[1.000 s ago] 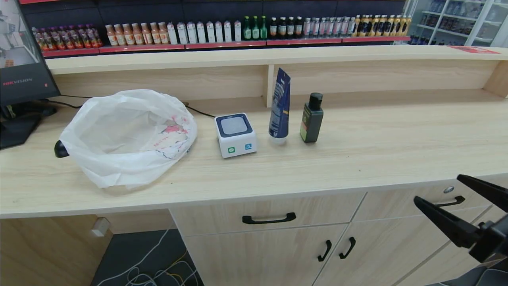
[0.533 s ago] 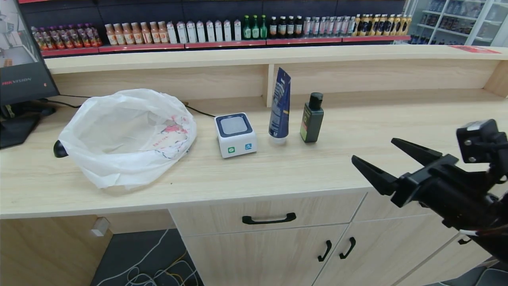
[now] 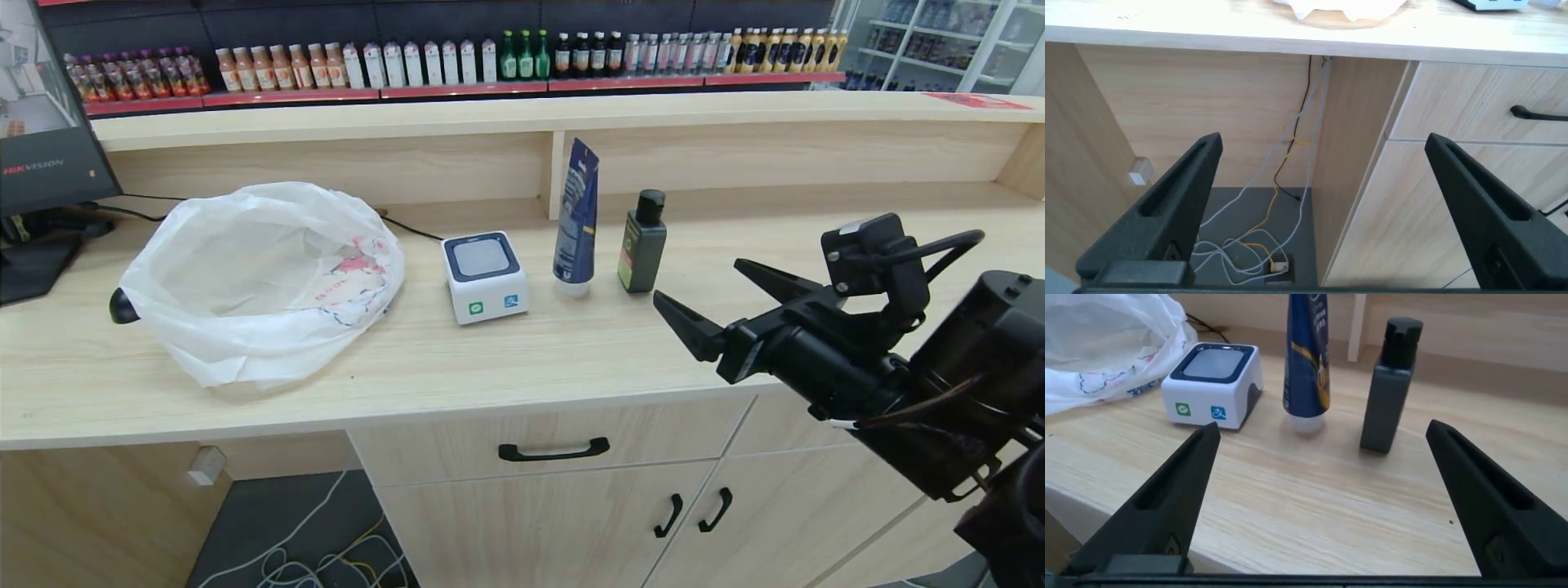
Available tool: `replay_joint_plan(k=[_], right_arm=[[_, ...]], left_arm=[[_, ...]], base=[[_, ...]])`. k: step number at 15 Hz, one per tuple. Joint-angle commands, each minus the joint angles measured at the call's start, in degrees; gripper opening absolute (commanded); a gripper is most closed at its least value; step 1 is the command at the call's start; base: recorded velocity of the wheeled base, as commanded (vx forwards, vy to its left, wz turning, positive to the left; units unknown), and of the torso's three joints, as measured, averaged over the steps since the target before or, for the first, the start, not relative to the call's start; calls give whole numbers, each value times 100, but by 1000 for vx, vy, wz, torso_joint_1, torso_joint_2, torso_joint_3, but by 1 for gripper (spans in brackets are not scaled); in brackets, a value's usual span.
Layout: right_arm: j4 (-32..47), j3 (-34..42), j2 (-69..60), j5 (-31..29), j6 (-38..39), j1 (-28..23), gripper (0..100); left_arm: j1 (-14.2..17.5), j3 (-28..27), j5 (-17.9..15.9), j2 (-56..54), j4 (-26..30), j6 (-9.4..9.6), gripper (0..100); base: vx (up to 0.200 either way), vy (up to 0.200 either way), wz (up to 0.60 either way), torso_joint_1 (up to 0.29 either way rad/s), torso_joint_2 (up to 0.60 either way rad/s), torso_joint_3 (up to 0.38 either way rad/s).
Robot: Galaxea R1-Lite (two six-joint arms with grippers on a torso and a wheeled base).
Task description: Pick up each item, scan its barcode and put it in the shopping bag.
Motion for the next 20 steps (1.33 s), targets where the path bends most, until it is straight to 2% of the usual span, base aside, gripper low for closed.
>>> replay_joint_plan(k=[1, 3, 5, 10, 20], right_arm=[[-4, -104, 28, -140, -30, 48, 100], [-4, -244, 36, -544, -74, 153, 100], [-13, -323, 142, -1106, -66, 514, 100], [-330, -306, 142, -1168, -22, 619, 100], [-435, -244, 195, -1150, 14, 619, 100]], left_arm=[[1, 0, 3, -2, 0, 3, 100], [1, 0, 3, -2, 0, 3, 100], [1, 0, 3, -2, 0, 3, 100], [1, 0, 3, -2, 0, -6, 100], [1, 0, 3, -2, 0, -6, 100]], base=[[0, 0, 0, 0, 0, 0], [0, 0, 0, 0, 0, 0], [0, 0, 0, 0, 0, 0], [0, 0, 0, 0, 0, 0], [0, 0, 0, 0, 0, 0]])
